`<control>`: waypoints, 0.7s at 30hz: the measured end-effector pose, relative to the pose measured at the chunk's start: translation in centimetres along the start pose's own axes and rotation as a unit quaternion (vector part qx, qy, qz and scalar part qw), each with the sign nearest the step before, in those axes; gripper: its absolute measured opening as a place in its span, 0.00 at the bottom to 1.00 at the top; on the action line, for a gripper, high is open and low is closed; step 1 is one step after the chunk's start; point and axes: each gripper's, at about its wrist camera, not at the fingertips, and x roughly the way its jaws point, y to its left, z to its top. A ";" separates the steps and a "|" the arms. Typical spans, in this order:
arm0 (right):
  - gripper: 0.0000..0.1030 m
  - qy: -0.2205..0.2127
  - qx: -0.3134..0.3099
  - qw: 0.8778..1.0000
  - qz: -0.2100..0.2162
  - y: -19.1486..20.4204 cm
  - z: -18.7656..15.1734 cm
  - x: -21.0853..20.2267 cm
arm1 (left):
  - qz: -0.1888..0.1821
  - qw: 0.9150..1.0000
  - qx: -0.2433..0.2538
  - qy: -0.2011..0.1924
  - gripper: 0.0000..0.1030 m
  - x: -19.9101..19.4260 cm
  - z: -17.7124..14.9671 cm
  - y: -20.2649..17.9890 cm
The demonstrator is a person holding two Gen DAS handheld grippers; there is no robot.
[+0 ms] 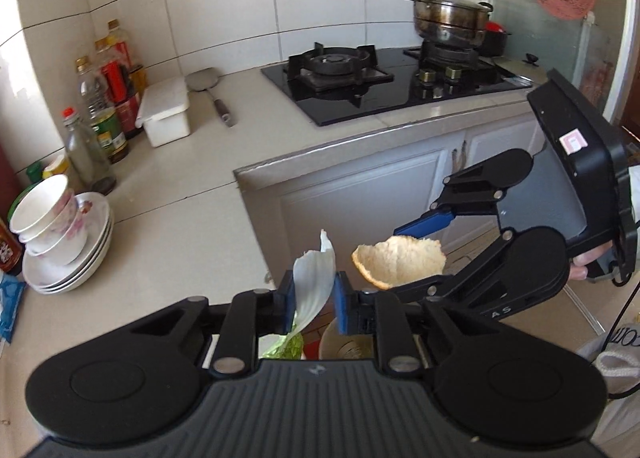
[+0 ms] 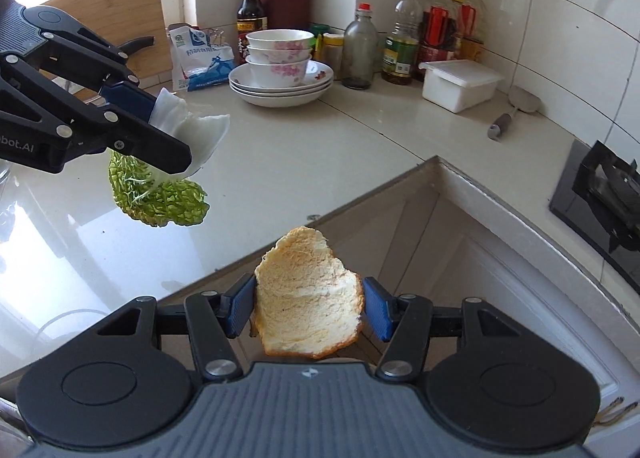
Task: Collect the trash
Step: 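Carry the bread crust and bok choy leaf with both tools over the bucket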
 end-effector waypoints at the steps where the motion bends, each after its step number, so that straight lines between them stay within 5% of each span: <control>1: 0.61 0.002 0.006 1.000 -0.005 -0.3 -0.4 -0.2 | -0.009 1.000 0.004 -0.003 0.17 0.4 0.4 -0.6; 12: 0.61 0.029 0.074 0.995 -0.063 -4.5 -5.6 -2.3 | -0.115 0.993 0.004 0.017 0.17 8.9 2.3 -5.5; 21: 0.61 0.050 0.120 0.988 -0.087 -7.0 -8.7 -2.5 | -0.136 0.988 -0.034 0.058 0.17 15.3 1.2 -6.3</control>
